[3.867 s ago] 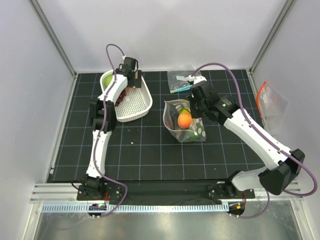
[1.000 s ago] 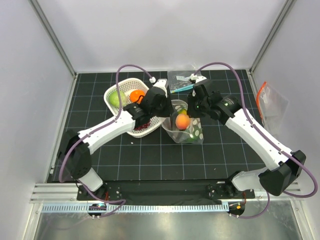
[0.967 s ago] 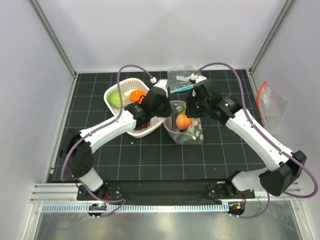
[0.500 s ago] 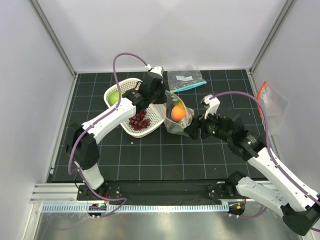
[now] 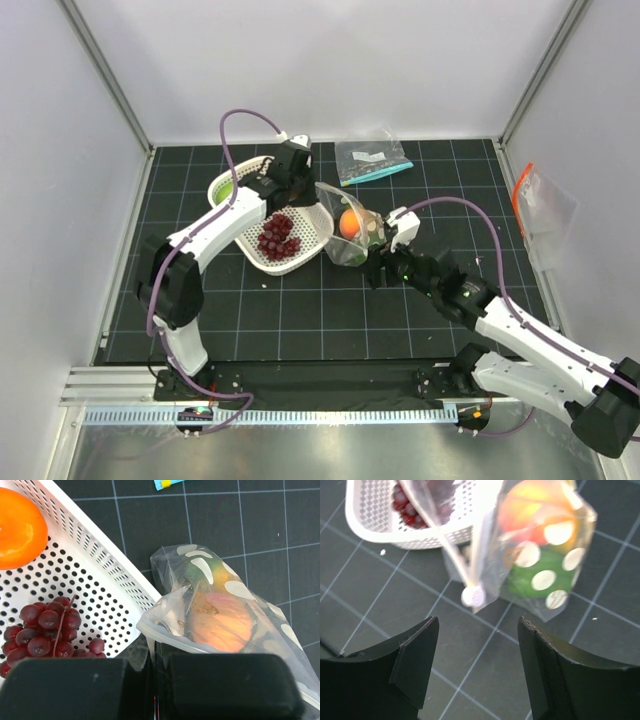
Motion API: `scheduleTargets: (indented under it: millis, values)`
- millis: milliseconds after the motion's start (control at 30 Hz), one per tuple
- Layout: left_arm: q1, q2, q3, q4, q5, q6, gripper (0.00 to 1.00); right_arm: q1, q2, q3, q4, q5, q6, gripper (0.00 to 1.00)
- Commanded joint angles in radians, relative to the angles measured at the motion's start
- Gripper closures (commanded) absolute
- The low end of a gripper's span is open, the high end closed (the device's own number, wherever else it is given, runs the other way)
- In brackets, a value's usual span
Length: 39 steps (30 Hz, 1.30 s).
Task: Place the food in the zip-top bag and seal the zipper
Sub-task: Adjust the zipper food storage bag at the center of the board.
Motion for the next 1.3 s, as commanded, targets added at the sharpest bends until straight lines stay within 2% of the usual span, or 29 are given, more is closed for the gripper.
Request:
scheduleTargets:
  millis: [0, 133, 333, 500, 600, 633, 700, 800, 933, 967, 1133, 1200, 1233, 1267]
  values:
    - [0.001, 0.002, 0.04, 0.005, 0.026, 0.027, 1.0, 0.004, -0.013, -0.003, 0.106, 0.123, -0.04, 0.29]
    - [0.001, 0.005, 0.041, 0.003, 0.034, 0.028, 1.0, 0.005, 0.033, 0.006, 0.112, 0.14, -0.081, 0.37]
    - [0.002, 0.001, 0.054, -0.015, 0.029, 0.042, 1.0, 0.02, 0.084, 0.018, 0.163, 0.085, -0.123, 0.41]
    - [0.002, 0.008, 0.075, -0.037, 0.028, 0.05, 1.0, 0.034, 0.122, 0.012, 0.215, 0.112, -0.127, 0.43]
    - [0.002, 0.01, 0.075, -0.041, 0.046, 0.05, 1.0, 0.039, 0.154, 0.024, 0.227, 0.126, -0.129, 0.62]
    - [0.002, 0.008, 0.071, -0.046, 0.054, 0.048, 1.0, 0.039, 0.159, 0.034, 0.229, 0.143, -0.124, 0.8]
    - [0.001, -0.006, 0.057, -0.046, 0.078, 0.047, 1.0, 0.044, 0.144, 0.057, 0.204, 0.141, -0.113, 0.87]
    - [-0.002, -0.042, 0.019, -0.046, 0.078, 0.048, 1.0, 0.047, 0.06, 0.078, 0.145, 0.135, -0.057, 0.99]
    - [-0.013, -0.102, -0.024, -0.063, 0.074, 0.047, 0.99, 0.047, -0.022, 0.168, -0.081, 0.167, 0.049, 0.99]
    - [-0.014, -0.114, -0.035, -0.07, 0.065, 0.047, 0.99, 0.047, -0.037, 0.207, -0.181, 0.176, 0.069, 0.99]
    - [-0.053, -0.219, -0.075, -0.14, -0.023, 0.047, 0.95, 0.047, -0.057, 0.305, -0.456, 0.148, 0.163, 0.99]
    - [-0.07, -0.265, -0.121, -0.153, -0.05, 0.041, 0.89, 0.047, -0.068, 0.327, -0.506, 0.118, 0.202, 0.99]
    - [-0.089, -0.32, -0.138, -0.156, -0.063, 0.039, 0.81, 0.047, -0.088, 0.327, -0.524, 0.111, 0.213, 0.99]
    - [-0.102, -0.349, -0.155, -0.159, -0.099, 0.033, 0.57, 0.047, -0.105, 0.318, -0.549, 0.097, 0.235, 0.99]
